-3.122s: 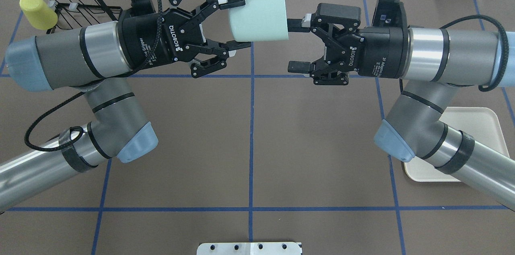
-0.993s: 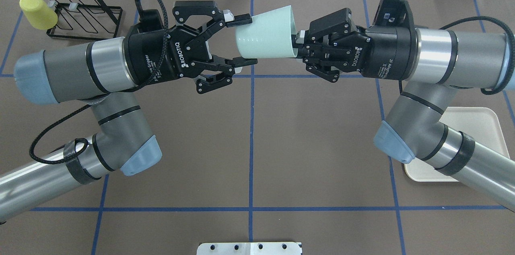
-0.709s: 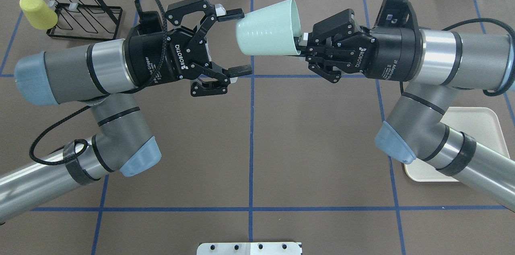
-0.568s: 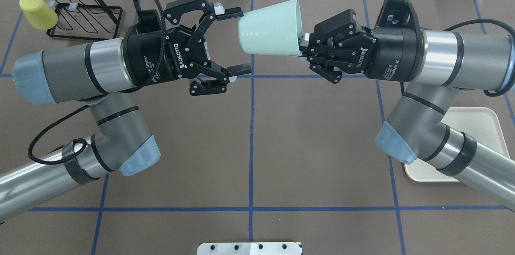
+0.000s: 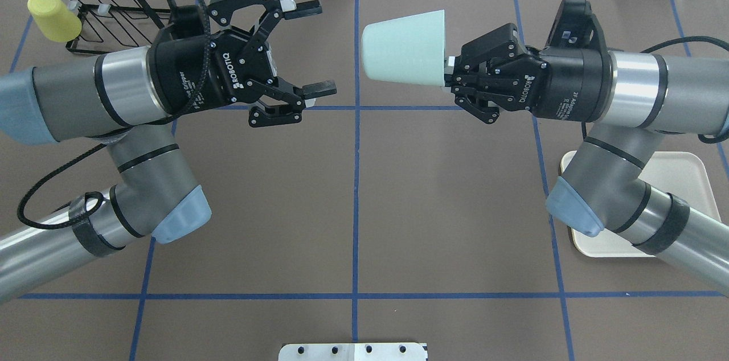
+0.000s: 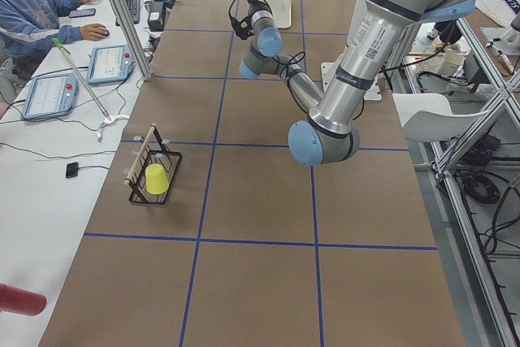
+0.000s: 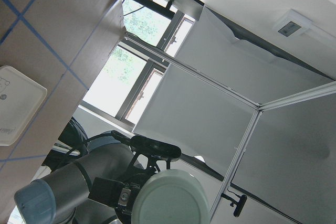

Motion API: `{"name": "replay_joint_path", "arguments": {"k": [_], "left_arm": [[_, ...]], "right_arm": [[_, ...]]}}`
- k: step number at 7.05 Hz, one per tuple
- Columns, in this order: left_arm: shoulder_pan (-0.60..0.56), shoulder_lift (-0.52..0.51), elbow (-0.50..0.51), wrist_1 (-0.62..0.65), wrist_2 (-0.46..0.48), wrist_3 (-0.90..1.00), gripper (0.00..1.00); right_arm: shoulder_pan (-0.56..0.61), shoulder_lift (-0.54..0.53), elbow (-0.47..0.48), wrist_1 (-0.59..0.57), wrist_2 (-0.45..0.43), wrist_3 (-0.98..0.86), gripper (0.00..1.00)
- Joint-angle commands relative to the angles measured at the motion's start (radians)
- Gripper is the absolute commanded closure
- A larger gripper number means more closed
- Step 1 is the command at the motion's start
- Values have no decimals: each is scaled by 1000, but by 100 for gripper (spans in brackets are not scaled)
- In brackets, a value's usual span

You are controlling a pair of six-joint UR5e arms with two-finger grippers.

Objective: Left arm grabs green cup and hands to right arm on tray

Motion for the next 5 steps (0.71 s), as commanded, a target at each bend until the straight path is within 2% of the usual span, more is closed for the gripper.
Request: {"name": "replay_joint_path", "arguments": {"k": [1, 2, 3, 5], "left_arm": [[-27, 14, 19, 27, 1, 86, 0], [-42, 33, 23, 79, -5, 92, 0], [-47, 54, 25, 131, -14, 154, 0], [-47, 129, 0, 284, -14, 353, 0]], "right_arm": [[97, -103, -3, -50, 109, -29, 100], [176, -136, -2, -139, 260, -133, 100], [261, -168, 1, -230, 369, -216, 100], [327, -353, -10, -297, 441, -495, 100]]}}
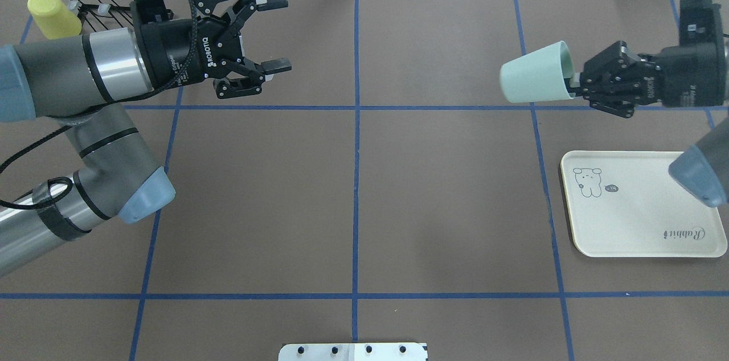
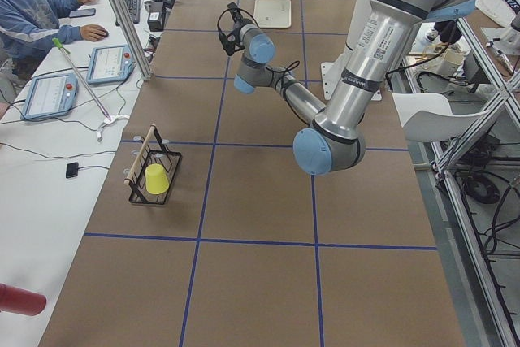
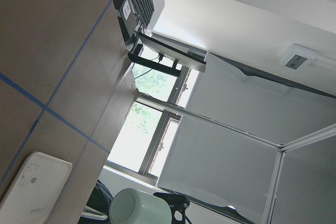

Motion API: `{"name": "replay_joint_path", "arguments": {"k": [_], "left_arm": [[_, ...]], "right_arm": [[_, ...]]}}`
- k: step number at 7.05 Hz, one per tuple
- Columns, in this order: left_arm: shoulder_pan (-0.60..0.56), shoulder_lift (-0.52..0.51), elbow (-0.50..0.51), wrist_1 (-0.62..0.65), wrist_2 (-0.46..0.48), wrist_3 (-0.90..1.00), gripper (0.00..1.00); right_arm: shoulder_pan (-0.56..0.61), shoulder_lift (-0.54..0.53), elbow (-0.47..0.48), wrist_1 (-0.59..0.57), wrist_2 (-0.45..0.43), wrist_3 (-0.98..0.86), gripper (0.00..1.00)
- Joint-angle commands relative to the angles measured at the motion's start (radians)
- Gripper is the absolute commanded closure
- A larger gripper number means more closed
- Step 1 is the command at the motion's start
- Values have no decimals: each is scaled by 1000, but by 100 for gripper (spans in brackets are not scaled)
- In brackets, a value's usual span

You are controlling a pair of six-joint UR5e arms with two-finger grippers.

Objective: Left arm grabs green cup and hands to right arm on tray

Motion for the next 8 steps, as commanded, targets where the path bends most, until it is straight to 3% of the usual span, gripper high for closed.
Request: {"name": "replay_joint_path", "arguments": {"k": [1, 2, 4, 6, 8], "left_arm": [[0, 58, -9, 146, -1, 209, 0], [6, 53, -13, 219, -1, 241, 0], [8, 49, -4, 274, 0, 243, 0], [4, 52, -10, 341, -1, 297, 0], [-45, 58, -39, 535, -59, 492, 1]], "right_arm": [[85, -204, -4, -119, 66, -303, 100], [111, -276, -6, -179, 101, -385, 100], [128, -355, -7, -299, 90, -512, 100], [151, -394, -14, -465, 28, -772, 100], [176, -385, -14, -683, -64, -1090, 100]]}}
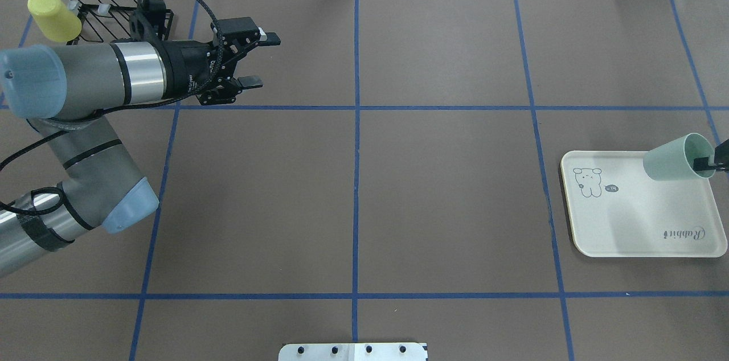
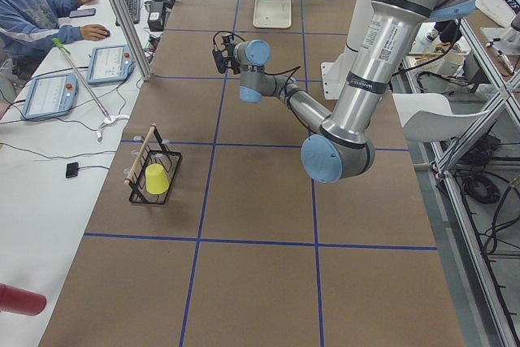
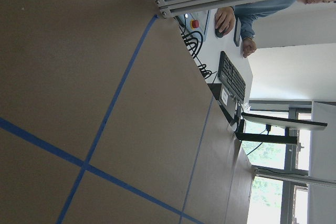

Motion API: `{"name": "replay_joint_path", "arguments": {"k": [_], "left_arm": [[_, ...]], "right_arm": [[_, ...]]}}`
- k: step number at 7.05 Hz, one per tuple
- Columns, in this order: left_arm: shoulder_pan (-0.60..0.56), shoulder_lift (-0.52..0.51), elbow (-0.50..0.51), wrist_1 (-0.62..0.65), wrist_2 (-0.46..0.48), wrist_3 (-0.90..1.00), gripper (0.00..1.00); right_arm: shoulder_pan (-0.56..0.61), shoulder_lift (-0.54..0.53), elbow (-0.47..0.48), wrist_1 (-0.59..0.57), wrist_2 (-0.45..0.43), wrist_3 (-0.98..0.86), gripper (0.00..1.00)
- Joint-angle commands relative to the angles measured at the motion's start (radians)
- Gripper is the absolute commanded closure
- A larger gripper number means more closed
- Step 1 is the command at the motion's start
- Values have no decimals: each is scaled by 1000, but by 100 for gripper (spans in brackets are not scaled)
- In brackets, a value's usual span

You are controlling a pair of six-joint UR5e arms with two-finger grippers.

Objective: Left arm grabs green cup and hands to right arm on tray

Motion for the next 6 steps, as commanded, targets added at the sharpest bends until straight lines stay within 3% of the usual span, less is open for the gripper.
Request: {"name": "replay_joint_path", "arguments": {"k": [1, 4, 5, 6], "left_arm": [[-94, 5, -74, 316, -103, 247, 1], [-122, 71, -360, 946, -144, 681, 1], [-122, 66, -388, 1039, -143, 746, 1], [-124, 66, -392, 1045, -143, 747, 1]], "right_arm": [[20, 14, 15, -229, -50, -286, 100], [-116, 52, 18, -305, -51, -312, 100], [-132, 51, 18, -305, -53, -312, 100], [-134, 57, 20, -304, -53, -310, 100]]}}
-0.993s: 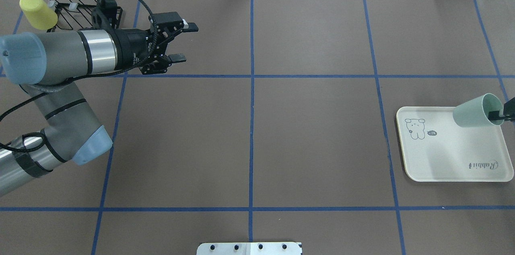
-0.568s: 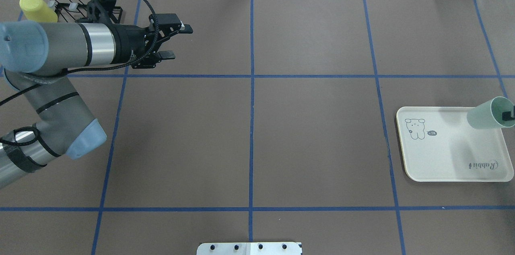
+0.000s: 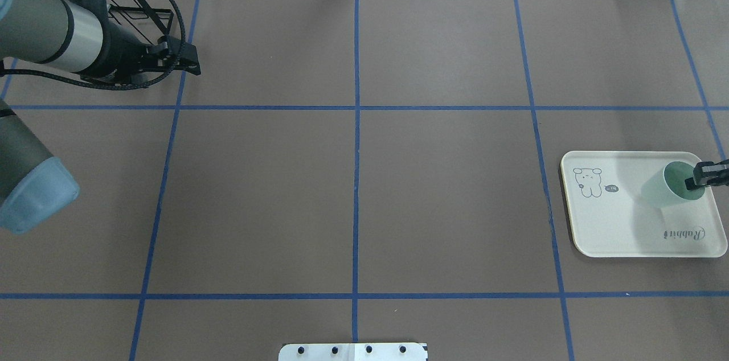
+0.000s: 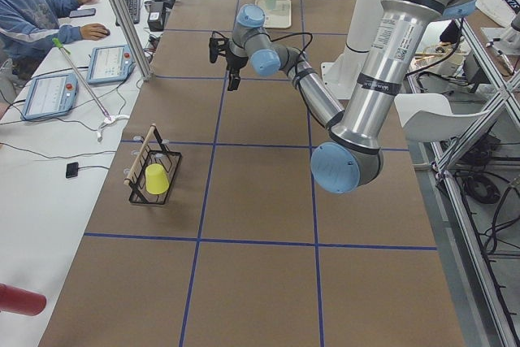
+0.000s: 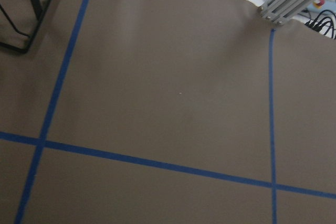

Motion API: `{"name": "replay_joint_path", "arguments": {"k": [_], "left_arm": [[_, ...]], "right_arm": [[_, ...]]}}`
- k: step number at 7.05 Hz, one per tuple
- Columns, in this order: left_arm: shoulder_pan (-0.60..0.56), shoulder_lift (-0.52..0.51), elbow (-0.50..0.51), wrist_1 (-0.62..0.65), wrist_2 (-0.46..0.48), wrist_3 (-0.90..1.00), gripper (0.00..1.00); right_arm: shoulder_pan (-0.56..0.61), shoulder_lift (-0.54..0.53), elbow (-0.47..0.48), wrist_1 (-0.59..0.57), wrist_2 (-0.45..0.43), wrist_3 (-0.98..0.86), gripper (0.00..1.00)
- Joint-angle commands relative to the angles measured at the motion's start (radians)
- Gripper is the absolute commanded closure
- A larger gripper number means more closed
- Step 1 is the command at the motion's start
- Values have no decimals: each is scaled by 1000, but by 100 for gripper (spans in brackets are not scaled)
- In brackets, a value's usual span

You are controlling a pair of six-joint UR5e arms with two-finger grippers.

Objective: Left arm grabs green cup and hands to right arm on tray

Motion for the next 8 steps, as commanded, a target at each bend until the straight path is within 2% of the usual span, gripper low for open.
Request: {"name": "replay_joint_path", "arguments": {"k": [1, 2, 3, 4, 5, 7, 8], "left_arm": [[-3, -3, -30, 62, -2, 40, 1], [-4, -2, -37, 64, -2, 40, 1], [-7, -3, -39, 64, -2, 40, 1], [-7, -3, -39, 64, -2, 40, 1], [-7, -5, -43, 64, -3, 38, 1], [-16, -5, -56, 67, -5, 37, 1], [-22, -5, -60, 69, -5, 35, 1]], "right_arm": [[-11, 22, -8, -2, -2, 2, 100], [-11, 22, -11, -2, -17, 2, 100], [-13, 22, -11, -1, -34, 2, 94], [-13, 21, -13, -1, -34, 2, 67], [-11, 16, -10, 2, -34, 0, 55], [-7, 13, 6, 7, -27, 0, 2], [28, 1, 44, 5, -19, -1, 1]]}}
